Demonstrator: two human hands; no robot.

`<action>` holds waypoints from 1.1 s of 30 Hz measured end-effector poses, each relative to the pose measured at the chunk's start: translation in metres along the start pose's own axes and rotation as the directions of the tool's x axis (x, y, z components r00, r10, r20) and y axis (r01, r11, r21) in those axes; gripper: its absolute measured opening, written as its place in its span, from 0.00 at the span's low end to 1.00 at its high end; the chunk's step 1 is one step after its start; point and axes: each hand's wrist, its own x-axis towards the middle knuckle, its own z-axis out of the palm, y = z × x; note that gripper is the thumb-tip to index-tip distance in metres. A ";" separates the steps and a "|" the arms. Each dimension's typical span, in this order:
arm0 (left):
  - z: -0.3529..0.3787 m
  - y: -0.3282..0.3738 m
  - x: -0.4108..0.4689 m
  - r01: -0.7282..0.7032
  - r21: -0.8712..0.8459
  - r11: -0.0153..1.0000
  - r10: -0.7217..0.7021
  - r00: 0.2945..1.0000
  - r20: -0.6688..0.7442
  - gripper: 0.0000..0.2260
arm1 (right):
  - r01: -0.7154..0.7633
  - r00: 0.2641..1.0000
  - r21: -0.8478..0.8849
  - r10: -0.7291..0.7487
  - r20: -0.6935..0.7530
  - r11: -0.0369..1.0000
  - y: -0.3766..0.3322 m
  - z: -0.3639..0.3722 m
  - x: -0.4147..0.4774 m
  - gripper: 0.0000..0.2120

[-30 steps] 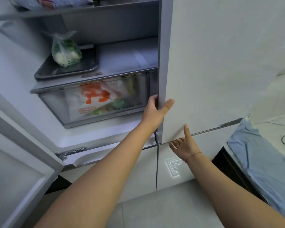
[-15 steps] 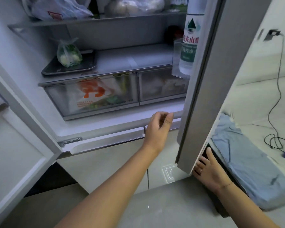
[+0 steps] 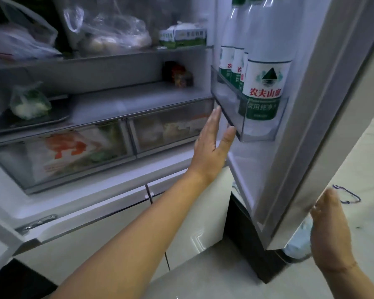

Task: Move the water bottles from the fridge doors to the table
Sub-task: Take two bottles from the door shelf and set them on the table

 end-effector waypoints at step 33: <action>0.072 0.047 0.164 -0.564 0.319 0.762 0.347 0.771 0.534 0.30 | 0.361 0.625 -0.711 -0.723 -0.296 0.603 -0.142 -0.028 0.133 0.26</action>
